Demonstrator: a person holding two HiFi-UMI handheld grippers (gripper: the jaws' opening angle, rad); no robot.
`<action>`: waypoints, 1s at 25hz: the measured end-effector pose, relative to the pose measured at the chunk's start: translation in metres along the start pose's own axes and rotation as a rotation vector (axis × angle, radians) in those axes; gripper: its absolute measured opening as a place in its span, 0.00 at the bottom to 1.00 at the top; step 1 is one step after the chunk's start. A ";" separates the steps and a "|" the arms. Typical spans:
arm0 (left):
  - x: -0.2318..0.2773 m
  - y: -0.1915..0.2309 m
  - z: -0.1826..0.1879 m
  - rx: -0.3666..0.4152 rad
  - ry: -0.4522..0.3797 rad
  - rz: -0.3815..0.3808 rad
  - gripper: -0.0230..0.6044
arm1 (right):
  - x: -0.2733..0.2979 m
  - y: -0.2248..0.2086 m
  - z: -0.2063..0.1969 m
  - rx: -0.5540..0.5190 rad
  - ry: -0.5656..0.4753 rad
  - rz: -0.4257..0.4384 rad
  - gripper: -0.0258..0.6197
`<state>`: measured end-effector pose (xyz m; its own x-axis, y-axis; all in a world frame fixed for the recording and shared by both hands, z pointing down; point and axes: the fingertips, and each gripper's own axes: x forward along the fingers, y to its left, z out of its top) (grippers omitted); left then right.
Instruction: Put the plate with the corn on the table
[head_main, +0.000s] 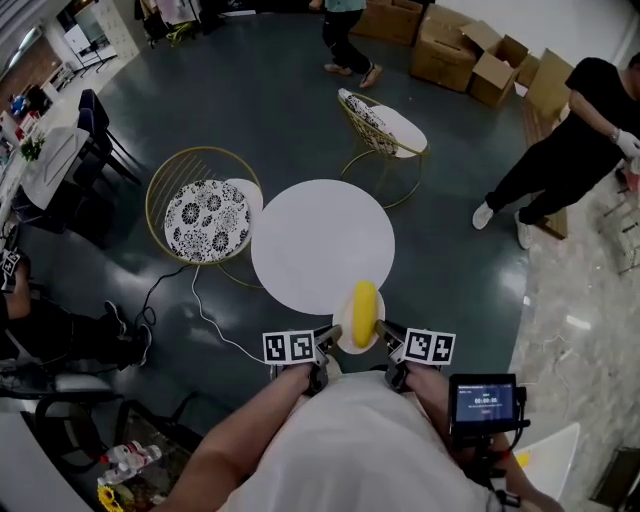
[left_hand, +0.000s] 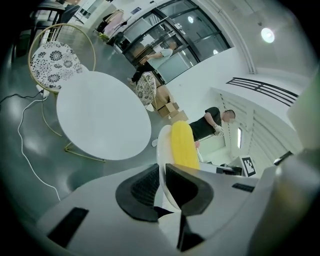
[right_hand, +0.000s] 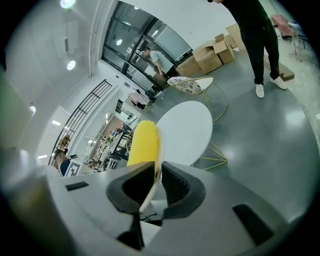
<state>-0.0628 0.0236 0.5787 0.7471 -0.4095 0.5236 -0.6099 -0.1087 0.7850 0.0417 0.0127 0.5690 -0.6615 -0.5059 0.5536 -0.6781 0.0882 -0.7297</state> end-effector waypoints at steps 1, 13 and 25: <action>-0.003 0.001 0.003 -0.003 -0.002 -0.001 0.11 | 0.003 0.003 0.002 -0.001 0.002 0.000 0.12; -0.015 0.024 0.038 -0.034 -0.044 0.019 0.11 | 0.043 0.022 0.022 -0.028 0.047 0.025 0.12; 0.008 0.047 0.109 -0.058 -0.107 0.098 0.11 | 0.103 0.020 0.085 -0.114 0.146 0.094 0.12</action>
<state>-0.1138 -0.0838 0.5837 0.6506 -0.5100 0.5627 -0.6597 -0.0125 0.7514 -0.0124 -0.1106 0.5769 -0.7575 -0.3621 0.5432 -0.6373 0.2297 -0.7356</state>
